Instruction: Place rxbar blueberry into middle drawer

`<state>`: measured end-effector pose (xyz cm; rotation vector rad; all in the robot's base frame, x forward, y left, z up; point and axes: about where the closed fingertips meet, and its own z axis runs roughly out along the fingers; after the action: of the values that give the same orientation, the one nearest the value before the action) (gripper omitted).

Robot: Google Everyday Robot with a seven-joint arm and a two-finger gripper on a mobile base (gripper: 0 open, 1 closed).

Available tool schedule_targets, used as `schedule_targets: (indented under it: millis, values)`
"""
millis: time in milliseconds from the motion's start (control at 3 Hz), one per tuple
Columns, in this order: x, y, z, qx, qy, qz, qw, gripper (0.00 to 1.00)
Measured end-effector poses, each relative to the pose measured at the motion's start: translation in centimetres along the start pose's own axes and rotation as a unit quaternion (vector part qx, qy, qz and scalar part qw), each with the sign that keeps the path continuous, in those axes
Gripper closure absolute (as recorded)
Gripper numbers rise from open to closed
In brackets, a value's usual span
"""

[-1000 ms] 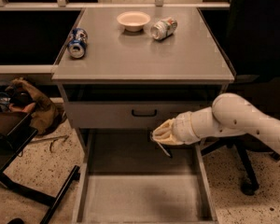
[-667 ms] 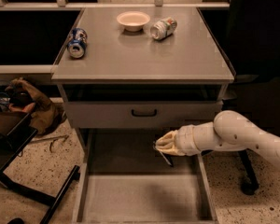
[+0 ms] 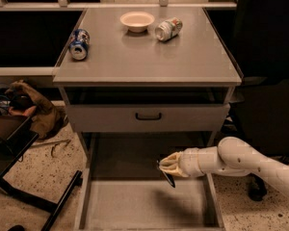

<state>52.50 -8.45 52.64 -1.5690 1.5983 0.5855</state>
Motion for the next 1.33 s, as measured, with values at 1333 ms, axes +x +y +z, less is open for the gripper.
schedule_targets:
  millis: [1333]
  values:
    - [4.6, 6.6, 7.9, -0.022, 0.006, 0.023, 0.9995, 1.0]
